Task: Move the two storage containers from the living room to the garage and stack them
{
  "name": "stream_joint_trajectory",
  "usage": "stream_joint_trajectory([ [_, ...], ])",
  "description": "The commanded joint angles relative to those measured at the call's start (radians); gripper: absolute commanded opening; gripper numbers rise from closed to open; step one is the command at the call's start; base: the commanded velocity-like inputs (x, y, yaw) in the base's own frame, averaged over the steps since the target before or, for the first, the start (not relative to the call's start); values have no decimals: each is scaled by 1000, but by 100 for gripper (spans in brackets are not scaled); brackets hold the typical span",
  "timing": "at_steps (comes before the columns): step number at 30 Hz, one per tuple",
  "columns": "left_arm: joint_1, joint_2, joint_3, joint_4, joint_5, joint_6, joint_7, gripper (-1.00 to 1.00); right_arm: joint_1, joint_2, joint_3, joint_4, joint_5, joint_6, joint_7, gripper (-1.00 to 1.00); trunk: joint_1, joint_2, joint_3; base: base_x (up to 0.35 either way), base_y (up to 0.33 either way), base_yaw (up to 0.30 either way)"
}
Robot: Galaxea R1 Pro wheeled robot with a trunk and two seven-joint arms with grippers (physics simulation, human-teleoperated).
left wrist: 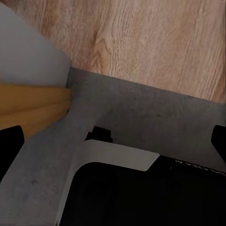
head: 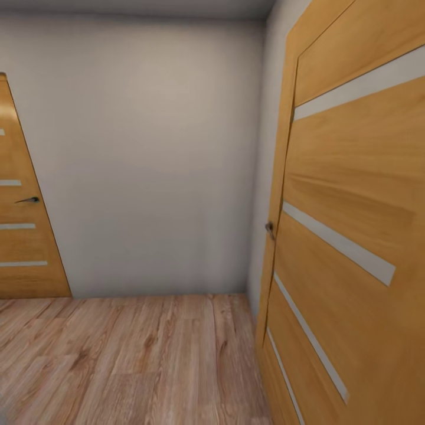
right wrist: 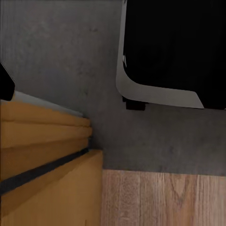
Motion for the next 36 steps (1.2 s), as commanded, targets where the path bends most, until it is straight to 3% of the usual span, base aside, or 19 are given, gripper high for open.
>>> stream_joint_trajectory([
  [1,-1,0,-4,0,5,-3,2,100,-1,1,8,2,-7,-4,-1,100,1,-1,-1,319,0,0],
  [26,-1,0,-4,0,5,-3,2,100,-1,1,10,2,-7,-5,-1,100,1,-1,-1,315,0,73],
  [36,-1,0,-4,0,5,-3,2,100,-1,1,10,2,-7,-4,-1,100,1,-1,-1,277,0,249],
])
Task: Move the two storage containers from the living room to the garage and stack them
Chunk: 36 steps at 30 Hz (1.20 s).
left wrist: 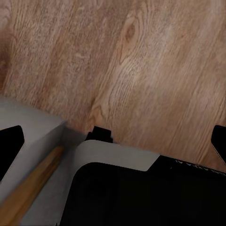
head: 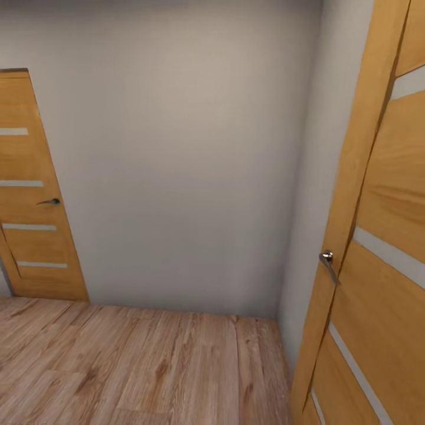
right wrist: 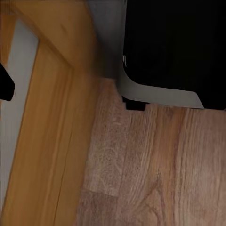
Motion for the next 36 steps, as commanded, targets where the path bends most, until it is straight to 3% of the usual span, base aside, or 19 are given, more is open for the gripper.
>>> stream_joint_trajectory([
  [1,-1,0,-4,1,5,-3,2,100,-1,0,8,2,-7,-4,-1,100,1,-1,-1,256,0,269],
  [11,-1,0,-4,1,5,-3,2,100,-1,0,10,2,-8,-4,-1,100,1,-1,-1,252,0,216],
  [36,-1,0,-4,1,5,-2,2,100,-1,0,11,3,-7,-4,-1,100,1,-1,-1,252,-10,6],
])
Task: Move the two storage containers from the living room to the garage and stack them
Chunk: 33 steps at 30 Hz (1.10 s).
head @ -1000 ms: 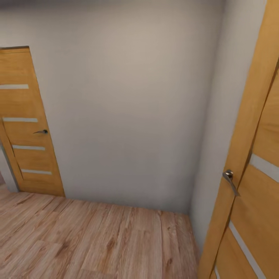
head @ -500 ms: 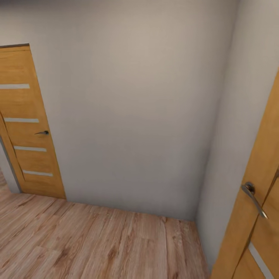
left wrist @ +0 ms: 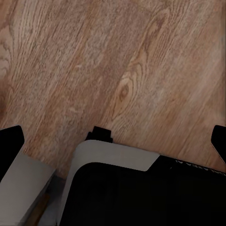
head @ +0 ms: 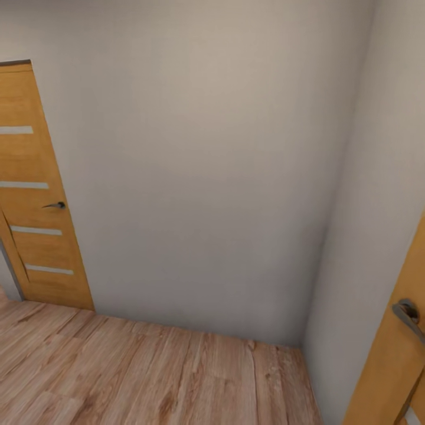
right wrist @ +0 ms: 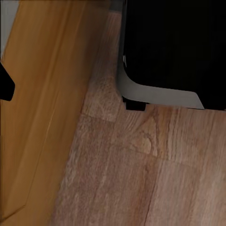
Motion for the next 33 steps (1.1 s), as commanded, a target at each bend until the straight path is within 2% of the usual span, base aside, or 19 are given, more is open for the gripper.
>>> stream_joint_trajectory([
  [1,-1,0,-4,1,5,-3,2,100,-1,1,9,3,-7,-4,-1,100,1,-1,-1,270,-87,0],
  [8,-1,0,-4,1,5,-3,2,100,-1,1,9,2,-8,-3,-1,100,1,-1,-1,288,-98,100],
  [33,-1,0,-4,1,6,-4,2,100,-1,2,9,2,-8,-1,-1,100,1,-1,-1,292,-78,265],
])
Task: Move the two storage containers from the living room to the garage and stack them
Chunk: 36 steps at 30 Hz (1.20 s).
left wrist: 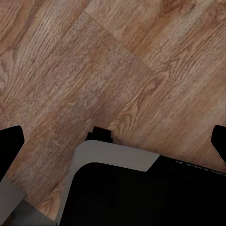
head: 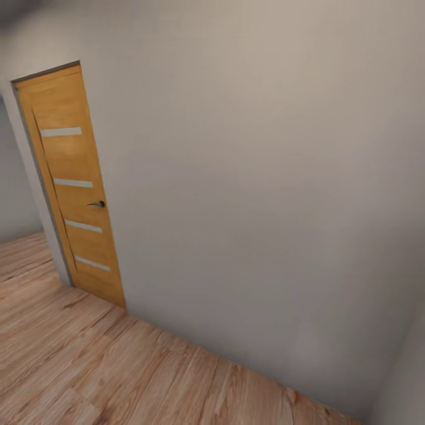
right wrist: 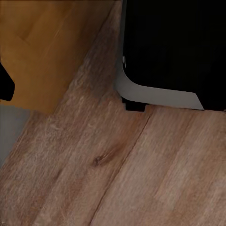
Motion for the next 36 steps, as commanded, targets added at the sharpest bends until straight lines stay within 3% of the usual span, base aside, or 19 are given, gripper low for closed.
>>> stream_joint_trajectory([
  [1,-1,0,-4,1,5,-3,2,100,-1,1,8,2,-7,-5,-1,100,1,-1,-1,287,-4,268],
  [13,-1,0,-4,1,4,-3,2,100,-1,1,8,2,-8,-5,-2,100,1,-1,-1,256,-1,268],
  [36,-1,0,-4,1,5,-3,2,100,-1,3,8,3,-9,-5,-2,100,1,-1,-1,22,0,269],
])
